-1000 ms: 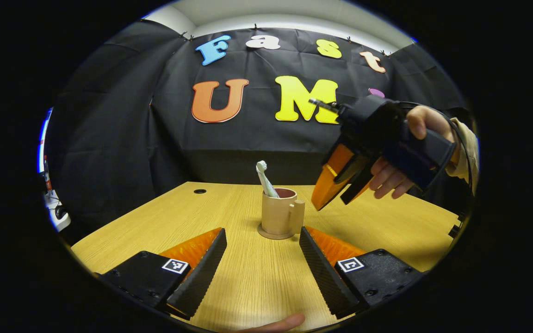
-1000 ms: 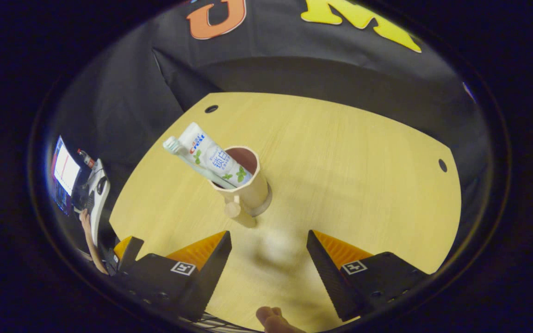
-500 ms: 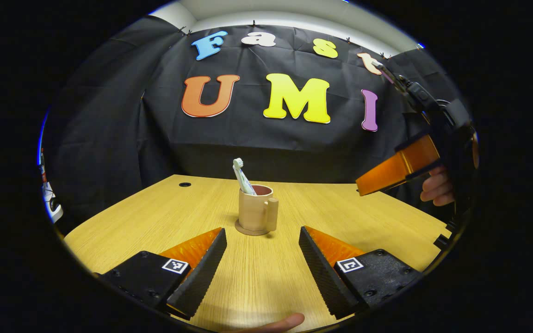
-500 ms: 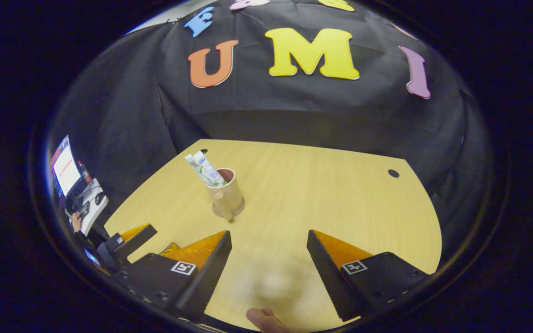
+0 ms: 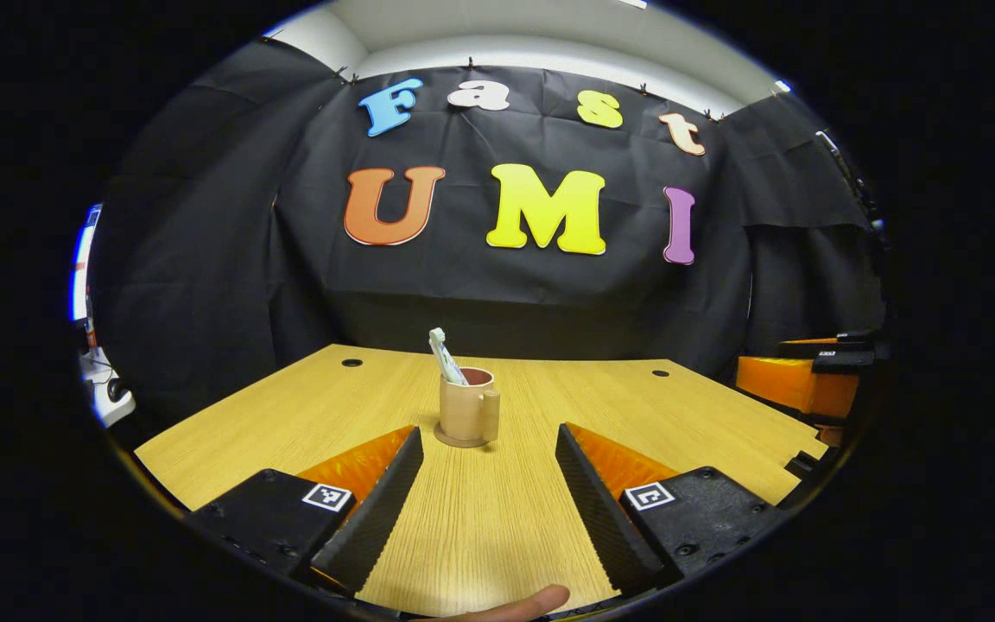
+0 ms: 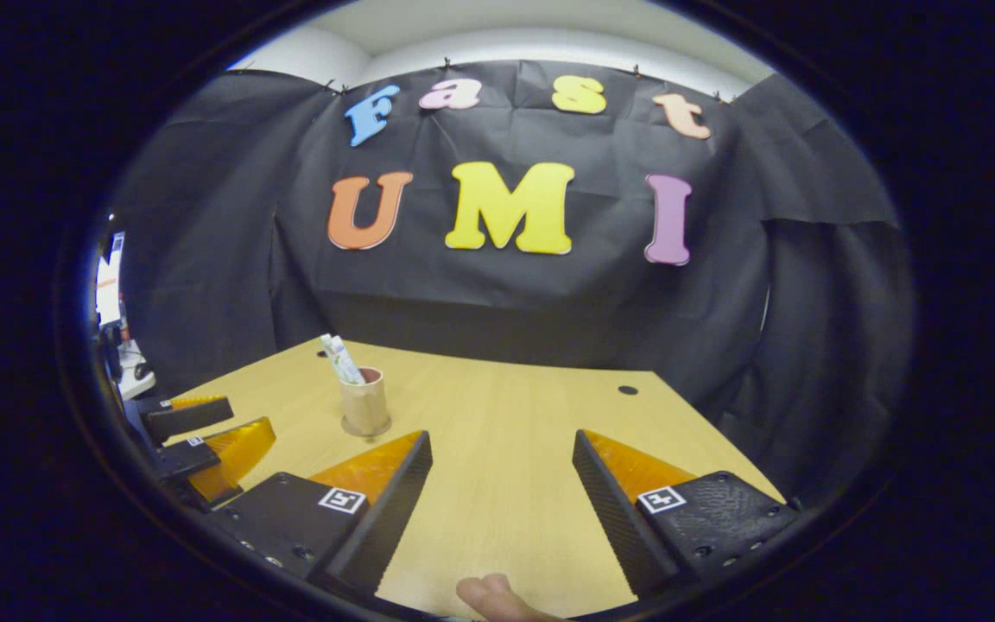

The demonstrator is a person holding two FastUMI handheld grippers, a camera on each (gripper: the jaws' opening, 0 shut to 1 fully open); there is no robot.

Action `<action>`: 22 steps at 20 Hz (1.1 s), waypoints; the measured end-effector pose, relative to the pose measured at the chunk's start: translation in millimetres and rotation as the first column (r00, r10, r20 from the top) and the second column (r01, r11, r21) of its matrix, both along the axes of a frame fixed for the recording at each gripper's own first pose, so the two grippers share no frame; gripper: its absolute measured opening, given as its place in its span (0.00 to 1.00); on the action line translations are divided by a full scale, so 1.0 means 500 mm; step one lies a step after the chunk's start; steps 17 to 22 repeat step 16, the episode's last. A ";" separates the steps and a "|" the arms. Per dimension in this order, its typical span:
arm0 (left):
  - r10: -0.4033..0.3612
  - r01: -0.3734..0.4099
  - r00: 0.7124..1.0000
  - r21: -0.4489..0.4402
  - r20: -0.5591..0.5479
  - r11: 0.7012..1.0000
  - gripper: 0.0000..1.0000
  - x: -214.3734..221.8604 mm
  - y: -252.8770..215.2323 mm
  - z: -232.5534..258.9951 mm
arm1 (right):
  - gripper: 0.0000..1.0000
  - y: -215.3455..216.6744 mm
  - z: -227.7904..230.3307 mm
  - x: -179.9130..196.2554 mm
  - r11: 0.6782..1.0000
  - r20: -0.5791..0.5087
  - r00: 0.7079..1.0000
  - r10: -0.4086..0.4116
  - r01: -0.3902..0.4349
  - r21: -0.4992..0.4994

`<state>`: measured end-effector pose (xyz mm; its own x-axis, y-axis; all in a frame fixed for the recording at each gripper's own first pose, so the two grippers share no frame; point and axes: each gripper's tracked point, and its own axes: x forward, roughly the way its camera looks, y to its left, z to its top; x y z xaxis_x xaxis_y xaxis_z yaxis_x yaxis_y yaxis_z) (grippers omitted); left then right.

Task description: Put the toothbrush and toothpaste on the desktop into the cup, then pick up the cup and place it on the coaster on the desktop.

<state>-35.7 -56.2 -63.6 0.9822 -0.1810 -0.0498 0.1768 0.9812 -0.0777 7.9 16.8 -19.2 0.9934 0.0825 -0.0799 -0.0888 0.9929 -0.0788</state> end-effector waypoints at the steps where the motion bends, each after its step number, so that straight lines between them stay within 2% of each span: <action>1: 0.009 -0.009 1.000 0.005 0.011 1.000 0.99 -0.009 0.003 0.005 | 0.94 -0.008 0.001 -0.025 1.000 0.024 1.000 -0.006 0.006 0.010; 4: 0.016 -0.016 0.999 0.021 0.030 1.000 0.98 -0.037 0.006 0.012 | 0.98 -0.018 -0.010 -0.080 0.999 0.065 0.998 -0.014 0.010 0.052; 7: 0.020 -0.022 0.998 0.029 0.054 0.999 0.98 -0.061 0.007 0.029 | 0.96 -0.054 -0.019 -0.129 0.995 0.097 0.993 -0.060 0.052 0.090; 10: 0.014 -0.017 0.996 0.033 0.086 0.999 0.98 -0.085 -0.006 0.043 | 0.96 -0.071 -0.017 -0.164 0.991 0.132 0.989 -0.070 0.054 0.123; 13: -0.002 -0.002 0.996 0.044 0.087 0.999 0.98 -0.104 -0.020 0.039 | 0.97 -0.093 -0.017 -0.179 0.989 0.159 0.983 -0.096 0.076 0.127; 22: 0.006 -0.010 0.995 0.040 0.098 0.999 0.98 -0.118 -0.013 0.045 | 0.97 -0.091 -0.031 -0.189 0.988 0.134 0.987 -0.090 0.071 0.138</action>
